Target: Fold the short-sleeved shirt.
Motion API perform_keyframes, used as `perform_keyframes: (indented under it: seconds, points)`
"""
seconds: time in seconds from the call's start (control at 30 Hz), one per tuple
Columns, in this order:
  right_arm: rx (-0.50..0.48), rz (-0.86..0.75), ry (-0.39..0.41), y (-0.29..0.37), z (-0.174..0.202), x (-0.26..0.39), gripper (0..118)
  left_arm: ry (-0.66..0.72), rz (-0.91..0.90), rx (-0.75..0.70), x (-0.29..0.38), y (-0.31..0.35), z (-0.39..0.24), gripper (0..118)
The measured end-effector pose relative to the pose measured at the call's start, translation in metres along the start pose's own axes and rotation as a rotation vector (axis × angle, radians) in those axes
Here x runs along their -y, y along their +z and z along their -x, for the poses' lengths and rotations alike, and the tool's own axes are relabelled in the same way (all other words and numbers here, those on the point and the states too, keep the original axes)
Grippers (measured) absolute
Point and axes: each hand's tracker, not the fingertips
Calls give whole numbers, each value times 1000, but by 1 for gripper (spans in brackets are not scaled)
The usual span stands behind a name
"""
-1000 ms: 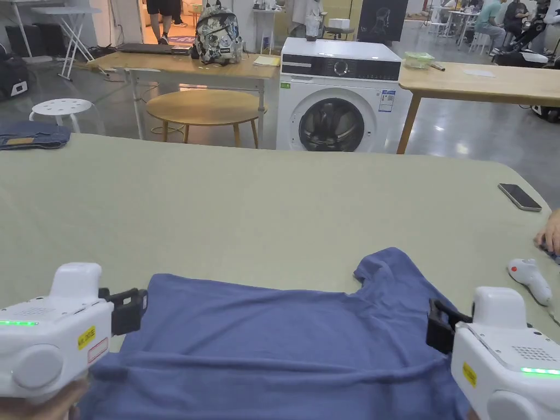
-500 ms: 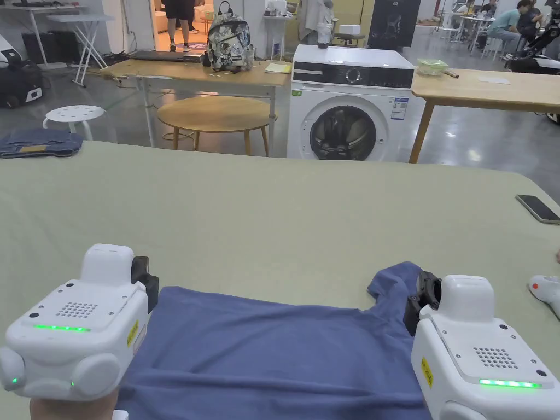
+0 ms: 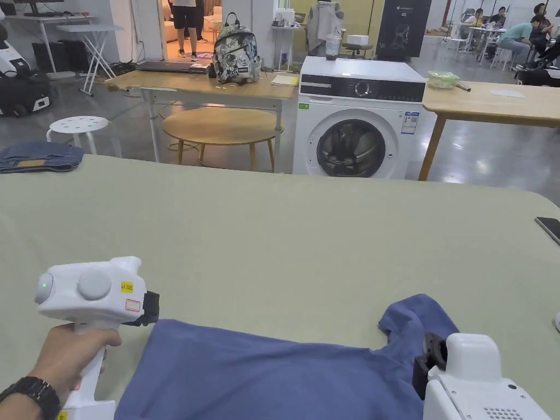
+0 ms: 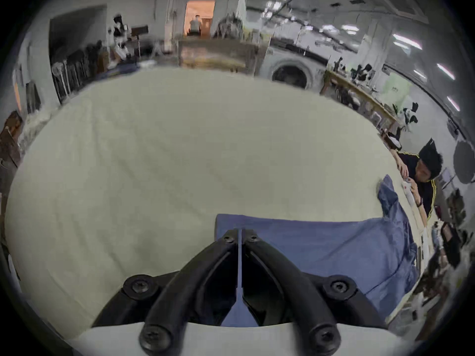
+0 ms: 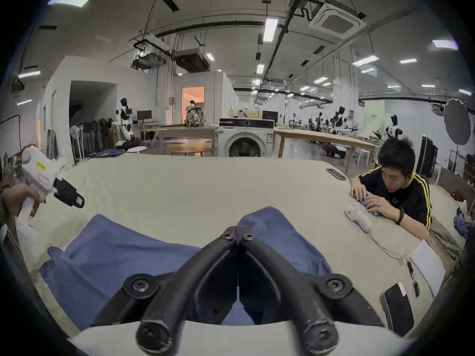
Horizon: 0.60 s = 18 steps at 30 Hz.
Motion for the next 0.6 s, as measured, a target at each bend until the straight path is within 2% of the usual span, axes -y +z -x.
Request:
perform_keyframes:
  seconds: [0.03, 0.07, 0.1, 0.13, 0.17, 0.2, 0.3, 0.4, 0.53, 0.57, 0.6]
  points:
    - [2, 9, 0, -2, -2, 2, 0, 4, 18, 1, -2, -5, 0, 0]
    - [6, 16, 0, -4, -3, 4, 0, 7, 38, -7, -9, -16, 2, 12]
    - [9, 24, 1, -5, -5, 6, 0, 13, 58, -3, -7, -14, -6, 31]
    - [14, 33, 4, -7, -7, 7, 0, 26, 80, -2, -9, -18, -7, 57]
    - [17, 40, 7, -8, -9, 8, 0, 37, 95, 1, -11, -24, -7, 70]
    - [19, 45, 8, -8, -11, 10, 0, 43, 108, -2, -13, -29, -9, 74]
    - [35, 64, 12, -10, -17, 14, 0, 20, 129, -39, -16, -40, -16, 74]
    - [47, 86, 12, -12, -23, 18, 0, -48, 199, -144, -14, -53, -22, 74]
    - [58, 110, 9, -13, -30, 24, 0, -130, 180, -211, -10, -57, -30, 58]
    - [60, 115, 8, -14, -31, 25, 0, -134, 177, -217, -10, -56, -34, 53]
    - [61, 118, 8, -14, -32, 26, 0, -148, 170, -216, -10, -54, -36, 42]
